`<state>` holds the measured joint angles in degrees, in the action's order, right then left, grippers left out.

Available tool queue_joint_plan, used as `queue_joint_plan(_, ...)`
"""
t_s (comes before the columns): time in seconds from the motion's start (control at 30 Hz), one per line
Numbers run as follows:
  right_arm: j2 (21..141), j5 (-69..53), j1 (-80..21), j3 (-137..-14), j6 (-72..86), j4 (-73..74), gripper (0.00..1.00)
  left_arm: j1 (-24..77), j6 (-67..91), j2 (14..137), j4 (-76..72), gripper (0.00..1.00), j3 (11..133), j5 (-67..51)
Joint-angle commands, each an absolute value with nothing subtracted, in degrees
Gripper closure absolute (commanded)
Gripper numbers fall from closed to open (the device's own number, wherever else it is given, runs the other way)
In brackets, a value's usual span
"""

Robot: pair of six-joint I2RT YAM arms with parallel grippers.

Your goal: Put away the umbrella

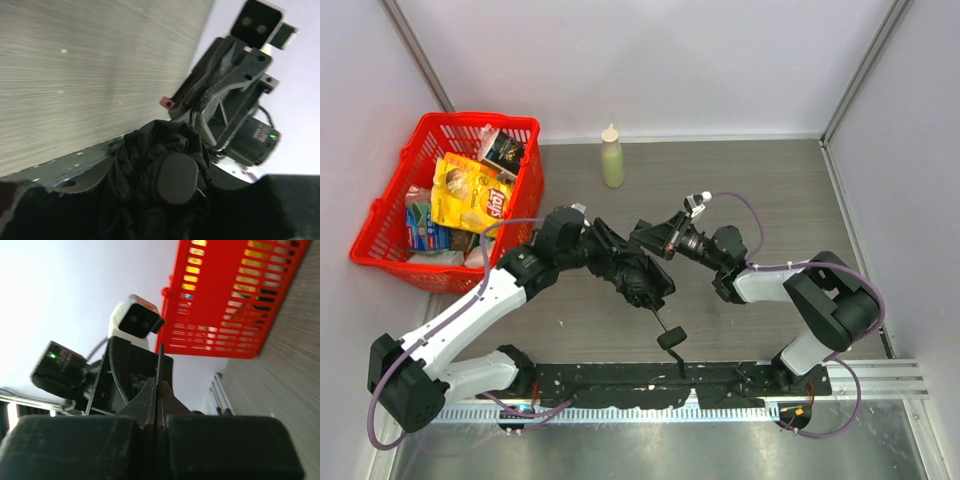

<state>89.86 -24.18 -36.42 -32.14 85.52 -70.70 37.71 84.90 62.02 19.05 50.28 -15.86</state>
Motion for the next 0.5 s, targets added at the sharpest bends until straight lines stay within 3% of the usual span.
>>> queue_joint_plan(0.0,87.6,-21.8,-34.8,-32.4,78.2,-83.1,0.99,37.8,74.9,65.3,39.6,1.0,54.0,-11.6)
queue_joint_plan(0.3,67.9,-8.0,-37.0,-23.2,53.1,-69.8,0.99,37.3,75.7,77.9,40.4,1.0,49.8,-2.9)
queue_joint_plan(0.47,63.5,-5.3,-40.1,-21.9,42.3,-66.2,0.99,37.0,78.0,84.4,40.7,1.0,49.5,1.8)
